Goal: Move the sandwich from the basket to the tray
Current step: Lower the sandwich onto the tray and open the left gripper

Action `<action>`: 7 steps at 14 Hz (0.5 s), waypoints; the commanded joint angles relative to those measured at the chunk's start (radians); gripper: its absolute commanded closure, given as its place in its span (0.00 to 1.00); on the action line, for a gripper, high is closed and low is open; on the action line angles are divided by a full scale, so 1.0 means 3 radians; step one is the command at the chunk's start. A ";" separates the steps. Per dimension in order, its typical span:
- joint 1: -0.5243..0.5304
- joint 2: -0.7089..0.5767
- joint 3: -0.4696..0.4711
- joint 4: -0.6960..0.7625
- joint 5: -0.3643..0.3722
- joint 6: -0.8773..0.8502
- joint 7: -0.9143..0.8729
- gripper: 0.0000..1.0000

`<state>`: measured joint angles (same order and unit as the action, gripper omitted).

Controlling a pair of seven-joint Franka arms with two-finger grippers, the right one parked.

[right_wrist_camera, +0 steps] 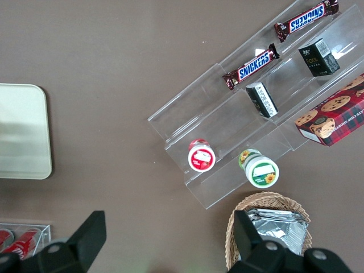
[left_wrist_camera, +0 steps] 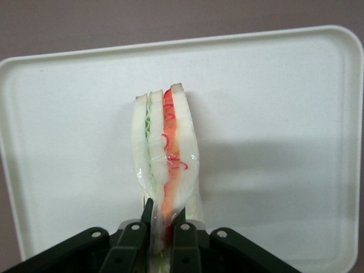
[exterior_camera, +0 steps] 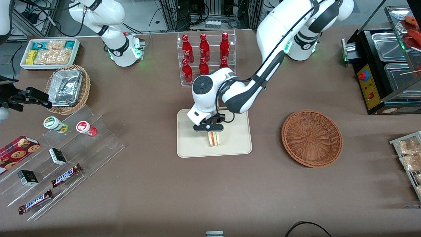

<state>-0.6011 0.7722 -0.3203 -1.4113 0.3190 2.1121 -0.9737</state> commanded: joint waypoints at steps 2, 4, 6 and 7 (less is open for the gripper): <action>-0.0067 0.0120 0.0024 0.0108 0.0092 0.0036 -0.0109 0.76; -0.0067 0.0116 0.0024 0.0113 0.0143 0.0026 -0.0068 0.00; -0.0062 0.0100 0.0019 0.0128 0.0159 0.0026 -0.0093 0.00; -0.0062 0.0080 0.0019 0.0128 0.0154 0.0011 -0.0103 0.00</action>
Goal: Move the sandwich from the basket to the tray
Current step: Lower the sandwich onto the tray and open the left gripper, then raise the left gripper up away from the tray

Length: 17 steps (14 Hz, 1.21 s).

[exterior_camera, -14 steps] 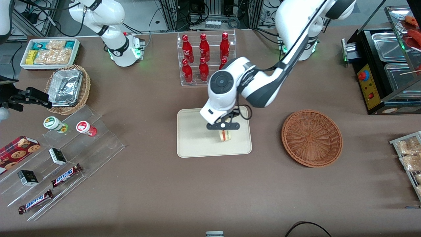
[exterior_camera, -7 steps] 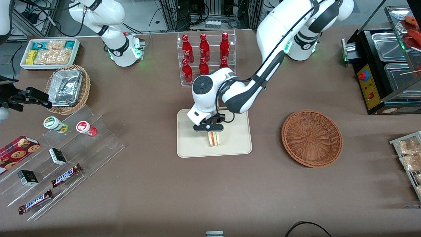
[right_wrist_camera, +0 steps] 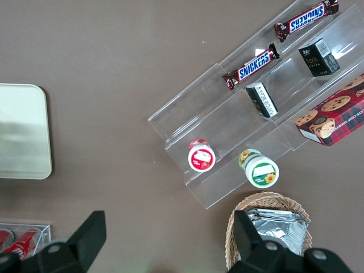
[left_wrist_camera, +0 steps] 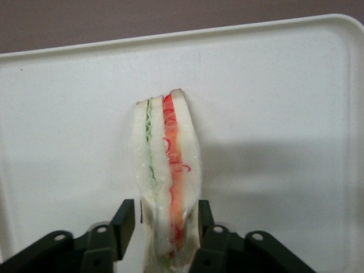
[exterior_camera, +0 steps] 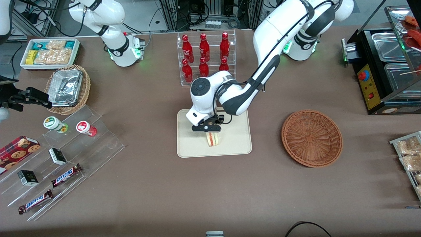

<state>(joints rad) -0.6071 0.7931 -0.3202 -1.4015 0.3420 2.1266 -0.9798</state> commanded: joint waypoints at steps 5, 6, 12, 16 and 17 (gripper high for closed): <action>-0.0007 -0.0337 0.0014 0.0095 0.0001 -0.0302 -0.0098 0.00; -0.0001 -0.0449 0.0019 0.0090 -0.0126 -0.0384 -0.0098 0.00; 0.0198 -0.1175 0.0039 0.0080 -0.0474 -0.1202 -0.0186 0.00; 0.0571 -0.1574 0.0024 0.0065 -0.0629 -0.1652 -0.0099 0.00; 0.0657 -0.1641 0.0024 0.0065 -0.0654 -0.1744 -0.0002 0.00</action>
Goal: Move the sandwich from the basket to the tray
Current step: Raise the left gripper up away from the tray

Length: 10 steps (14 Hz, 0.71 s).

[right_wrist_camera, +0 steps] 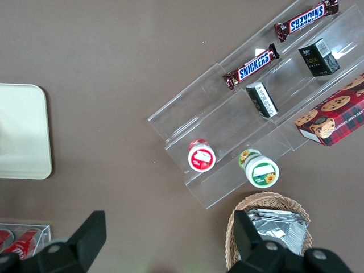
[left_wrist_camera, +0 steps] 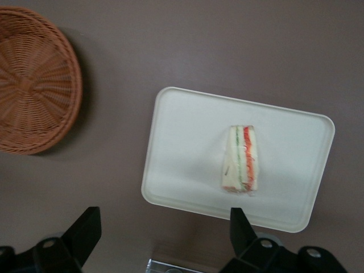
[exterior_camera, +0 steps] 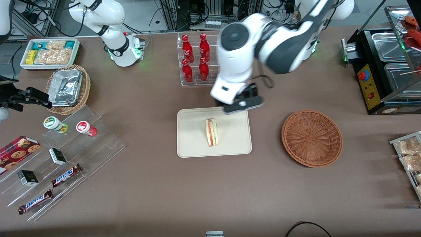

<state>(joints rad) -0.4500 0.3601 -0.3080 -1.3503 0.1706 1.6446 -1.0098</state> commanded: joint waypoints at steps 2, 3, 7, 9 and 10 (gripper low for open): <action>0.0359 -0.0351 -0.0011 -0.0106 -0.0215 -0.0368 0.0424 0.00; 0.0471 -0.0412 -0.0006 -0.0106 -0.0251 -0.0455 0.0608 0.00; 0.0987 -0.0704 -0.0006 -0.0182 -0.0323 -0.0711 0.1319 0.00; 0.1167 -0.0816 0.0055 -0.0213 -0.0404 -0.0823 0.1712 0.00; 0.1223 -0.0878 0.0141 -0.0229 -0.0456 -0.0859 0.1937 0.00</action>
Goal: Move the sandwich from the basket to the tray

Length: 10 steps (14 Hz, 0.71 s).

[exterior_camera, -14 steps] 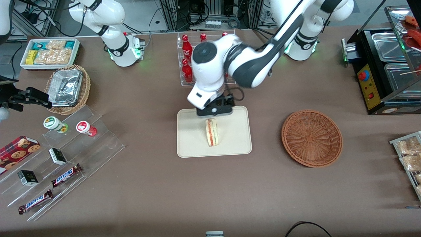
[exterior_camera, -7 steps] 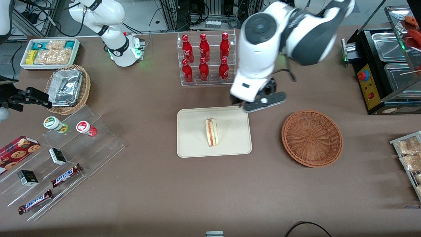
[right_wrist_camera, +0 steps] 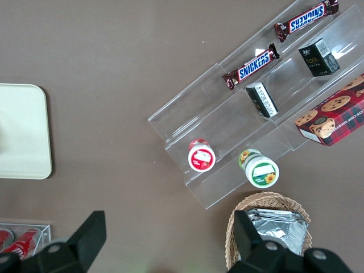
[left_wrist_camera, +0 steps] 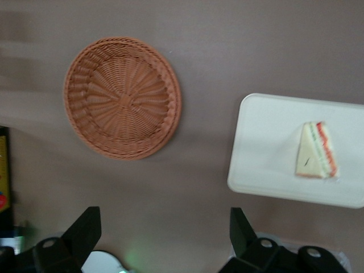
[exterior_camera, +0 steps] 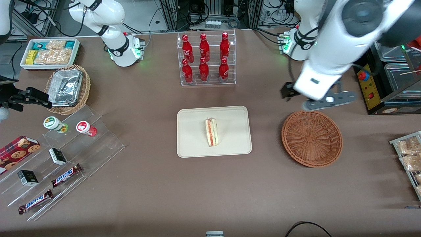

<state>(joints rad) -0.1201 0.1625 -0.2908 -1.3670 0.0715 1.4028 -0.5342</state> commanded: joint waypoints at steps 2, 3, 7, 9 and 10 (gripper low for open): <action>0.0185 -0.0321 0.0329 -0.0209 -0.0278 -0.0084 0.0771 0.00; 0.0186 -0.0387 0.0477 -0.0260 -0.0335 -0.0104 0.0976 0.00; 0.0186 -0.0613 0.0897 -0.0439 -0.0361 -0.0105 0.1560 0.00; 0.0180 -0.0618 0.0913 -0.0449 -0.0315 -0.0105 0.1561 0.00; 0.0185 -0.0628 0.0918 -0.0464 -0.0315 -0.0105 0.1566 0.00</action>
<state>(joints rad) -0.0630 0.0043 -0.0121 -1.4699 -0.0184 1.3717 -0.0762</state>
